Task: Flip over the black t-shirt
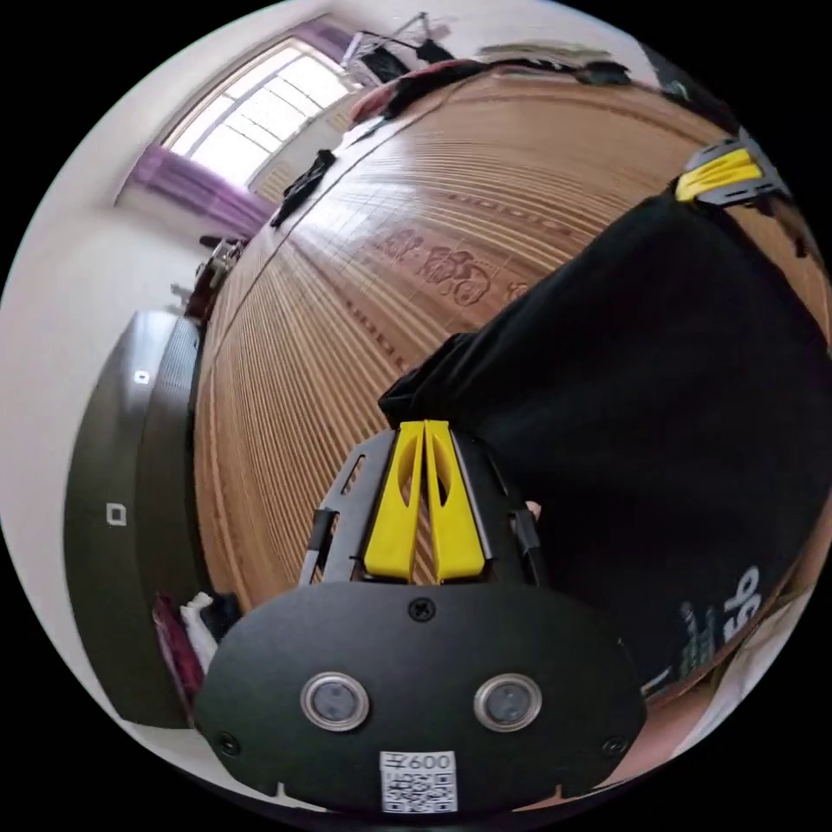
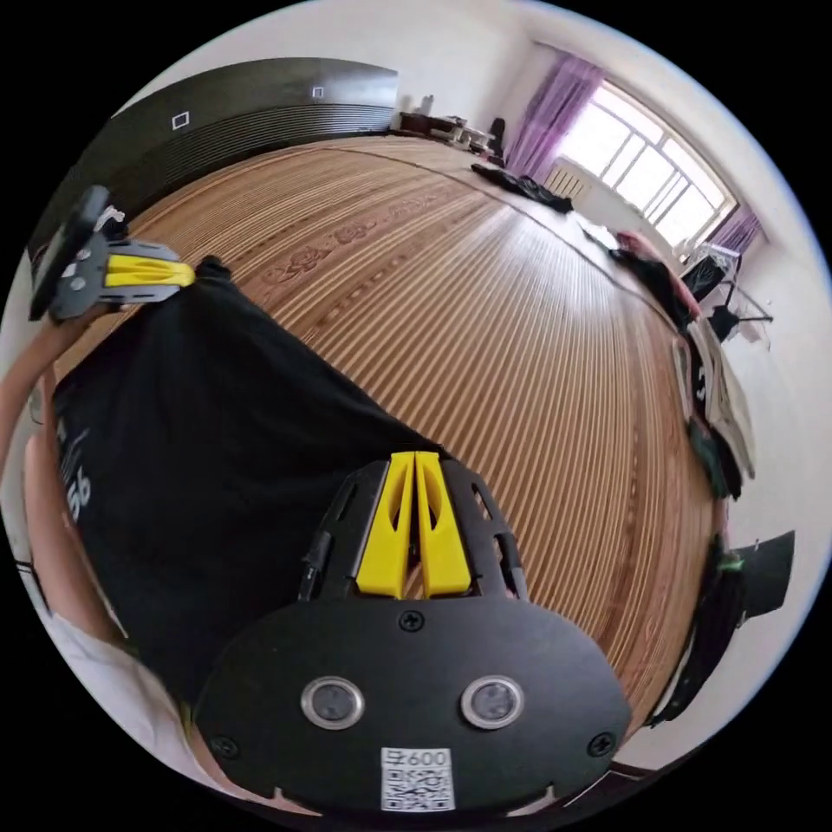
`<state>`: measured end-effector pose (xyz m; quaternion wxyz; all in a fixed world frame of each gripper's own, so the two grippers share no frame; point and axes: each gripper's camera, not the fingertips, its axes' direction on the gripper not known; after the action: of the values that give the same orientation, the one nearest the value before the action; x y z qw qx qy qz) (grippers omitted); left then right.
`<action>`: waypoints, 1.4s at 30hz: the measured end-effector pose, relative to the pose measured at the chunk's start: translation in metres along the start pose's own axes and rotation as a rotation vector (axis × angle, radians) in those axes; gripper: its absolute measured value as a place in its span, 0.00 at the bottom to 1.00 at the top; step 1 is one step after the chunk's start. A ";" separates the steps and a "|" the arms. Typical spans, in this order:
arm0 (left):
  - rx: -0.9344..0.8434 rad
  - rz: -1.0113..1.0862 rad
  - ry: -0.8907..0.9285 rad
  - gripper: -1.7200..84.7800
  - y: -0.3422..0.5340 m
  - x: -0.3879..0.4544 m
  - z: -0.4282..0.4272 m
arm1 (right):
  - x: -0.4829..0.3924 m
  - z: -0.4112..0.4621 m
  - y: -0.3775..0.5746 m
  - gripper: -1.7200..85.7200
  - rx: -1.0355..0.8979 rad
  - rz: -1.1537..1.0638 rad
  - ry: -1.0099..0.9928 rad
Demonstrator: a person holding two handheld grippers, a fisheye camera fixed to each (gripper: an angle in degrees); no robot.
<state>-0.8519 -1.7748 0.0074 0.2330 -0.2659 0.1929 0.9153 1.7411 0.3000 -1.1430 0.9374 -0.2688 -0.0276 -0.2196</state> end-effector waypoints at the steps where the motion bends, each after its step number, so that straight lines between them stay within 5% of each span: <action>1: 0.037 -0.069 0.063 0.03 0.017 -0.022 -0.001 | 0.001 0.007 -0.014 0.01 -0.009 0.012 0.005; 3: 0.139 -0.161 0.233 0.02 0.046 -0.058 -0.005 | 0.007 -0.003 -0.021 0.01 0.013 0.050 -0.045; 5: 0.385 -0.404 0.469 0.02 0.101 -0.119 -0.027 | 0.014 -0.051 0.009 0.01 0.265 0.146 -0.164; 7: 0.501 -0.577 0.495 0.02 0.147 -0.146 -0.047 | 0.009 -0.073 0.039 0.01 0.315 0.180 -0.285; 13: 0.559 -0.459 0.826 0.02 0.239 -0.118 -0.061 | -0.066 -0.070 0.150 0.01 0.335 0.212 -0.663; 16: 0.372 -0.482 0.865 0.02 0.264 -0.097 -0.023 | -0.089 -0.058 0.186 0.01 0.351 0.206 -0.546; 22: 0.367 -0.701 0.888 0.03 0.342 -0.145 0.009 | -0.030 -0.046 0.221 0.01 0.303 0.385 -0.418; 29: 0.598 -0.514 0.947 0.07 0.391 -0.167 -0.011 | -0.024 -0.044 0.225 0.01 0.281 0.302 -0.300; 33: 0.523 -0.324 0.883 0.11 0.373 -0.147 -0.019 | -0.031 -0.051 0.231 0.01 0.330 0.382 -0.206; 42: 0.566 -0.408 0.955 0.11 0.387 -0.160 0.012 | -0.039 -0.033 0.233 0.01 0.323 0.369 -0.178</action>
<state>-0.9413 -2.1371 0.1979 0.3536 -0.6078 0.4583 0.5437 1.8029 0.4755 -1.2919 0.9863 -0.1344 -0.0950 -0.0131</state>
